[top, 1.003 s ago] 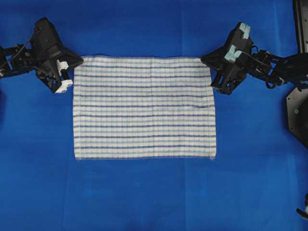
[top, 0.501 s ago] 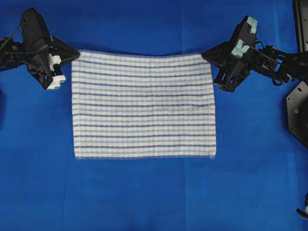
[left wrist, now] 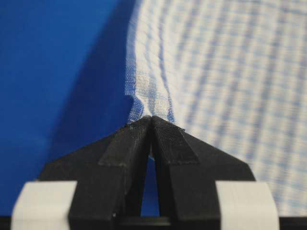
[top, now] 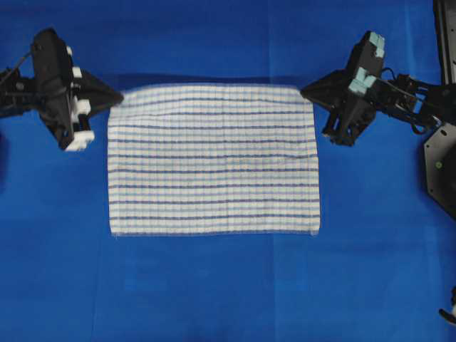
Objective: Fold the blue towel.
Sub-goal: 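Lift the top corners and fold them down onto the bottom edge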
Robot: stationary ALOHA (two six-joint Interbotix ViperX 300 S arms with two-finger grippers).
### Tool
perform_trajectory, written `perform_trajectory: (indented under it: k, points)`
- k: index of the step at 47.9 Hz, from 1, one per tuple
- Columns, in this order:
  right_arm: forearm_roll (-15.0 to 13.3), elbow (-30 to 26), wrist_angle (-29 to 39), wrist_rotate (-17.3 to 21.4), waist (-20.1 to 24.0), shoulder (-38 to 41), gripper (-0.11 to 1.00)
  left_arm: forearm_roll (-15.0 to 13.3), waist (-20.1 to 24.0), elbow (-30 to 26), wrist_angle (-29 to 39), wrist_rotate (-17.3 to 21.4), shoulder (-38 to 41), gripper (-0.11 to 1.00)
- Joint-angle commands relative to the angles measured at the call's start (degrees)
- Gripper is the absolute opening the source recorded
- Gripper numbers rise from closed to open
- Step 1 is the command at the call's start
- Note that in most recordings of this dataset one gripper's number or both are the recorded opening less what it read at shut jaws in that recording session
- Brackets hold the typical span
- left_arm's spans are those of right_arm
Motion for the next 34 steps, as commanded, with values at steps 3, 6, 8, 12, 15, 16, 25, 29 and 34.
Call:
perform_trajectory:
  k: [3, 6, 8, 12, 15, 16, 25, 29, 34]
  points:
    - [1.6, 0.5, 2.9, 1.1, 3.3, -5.6, 0.04, -0.1, -4.7, 0.4, -0.2, -1.8, -2.6, 0.03]
    - [2.5, 1.1, 4.5, 1.8, 5.6, -8.3, 0.04, -0.1, -7.3, 1.0, 0.0, -3.0, -3.7, 0.03]
    - [3.3, 1.5, 5.4, 2.2, 7.1, -9.8, 0.04, -0.1, -8.9, 1.4, 0.4, -4.0, -4.6, 0.03]
    - [4.4, 2.0, 7.3, 3.0, 10.2, -12.7, 0.04, -0.1, -11.9, 2.0, 1.0, -6.0, -6.5, 0.03]
    - [5.0, 2.4, 8.7, 3.5, 12.6, -14.3, 0.04, -0.1, -14.0, 2.1, 1.3, -7.6, -7.8, 0.03]
    - [5.2, 2.5, 9.2, 3.7, 13.4, -14.9, 0.04, -0.1, -14.7, 2.1, 1.4, -8.0, -8.1, 0.03]
    - [7.8, 2.5, 11.8, 4.7, 19.8, -16.5, 0.04, -0.1, -20.7, 1.5, 2.8, -11.3, -9.5, 0.03]
    - [9.0, 2.5, 12.0, 4.7, 22.6, -16.3, 0.04, -0.1, -22.9, 1.2, 2.9, -12.1, -9.1, 0.03]
    - [10.0, 2.2, 12.0, 4.7, 25.0, -15.5, 0.04, -0.1, -25.0, 0.8, 2.9, -13.4, -8.3, 0.03]
